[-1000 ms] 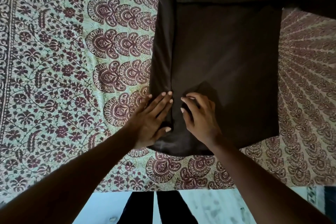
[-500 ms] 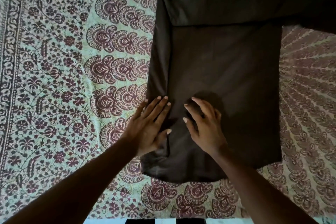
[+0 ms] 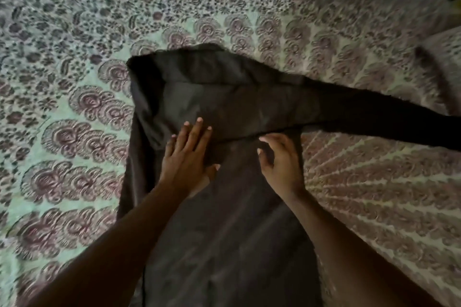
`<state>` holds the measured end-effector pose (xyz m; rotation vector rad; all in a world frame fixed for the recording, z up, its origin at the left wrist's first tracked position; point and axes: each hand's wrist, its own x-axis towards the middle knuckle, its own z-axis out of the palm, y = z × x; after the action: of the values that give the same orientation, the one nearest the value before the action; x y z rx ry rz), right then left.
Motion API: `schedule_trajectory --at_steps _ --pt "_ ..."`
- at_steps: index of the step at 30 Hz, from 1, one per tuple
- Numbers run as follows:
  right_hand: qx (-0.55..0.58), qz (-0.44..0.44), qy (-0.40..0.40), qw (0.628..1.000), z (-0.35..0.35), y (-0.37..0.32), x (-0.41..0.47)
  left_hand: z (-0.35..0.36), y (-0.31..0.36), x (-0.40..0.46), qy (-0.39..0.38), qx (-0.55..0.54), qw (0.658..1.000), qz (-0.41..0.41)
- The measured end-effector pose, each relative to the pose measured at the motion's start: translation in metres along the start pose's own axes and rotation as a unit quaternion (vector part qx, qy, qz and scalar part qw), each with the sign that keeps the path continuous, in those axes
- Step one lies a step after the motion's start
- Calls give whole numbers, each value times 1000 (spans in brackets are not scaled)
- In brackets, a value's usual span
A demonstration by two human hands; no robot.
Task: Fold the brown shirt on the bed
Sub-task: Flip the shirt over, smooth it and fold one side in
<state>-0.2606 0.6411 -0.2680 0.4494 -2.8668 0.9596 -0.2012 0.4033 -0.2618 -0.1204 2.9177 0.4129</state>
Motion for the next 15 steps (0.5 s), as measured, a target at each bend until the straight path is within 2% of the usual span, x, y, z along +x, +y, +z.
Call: schedule_trajectory --at_steps 5,8,12,15 --pt "-79 -1 -37 996 -7 44 88 25 15 39 -85 -61 988 -112" --pt "-169 -17 -106 980 -11 57 141 40 14 37 -76 -44 988 -126" --pt "-279 17 -229 932 -13 67 184 41 15 33 -67 -39 989 -129" --pt "-327 28 -265 907 -18 66 189 40 20 33 -54 -40 989 -134"
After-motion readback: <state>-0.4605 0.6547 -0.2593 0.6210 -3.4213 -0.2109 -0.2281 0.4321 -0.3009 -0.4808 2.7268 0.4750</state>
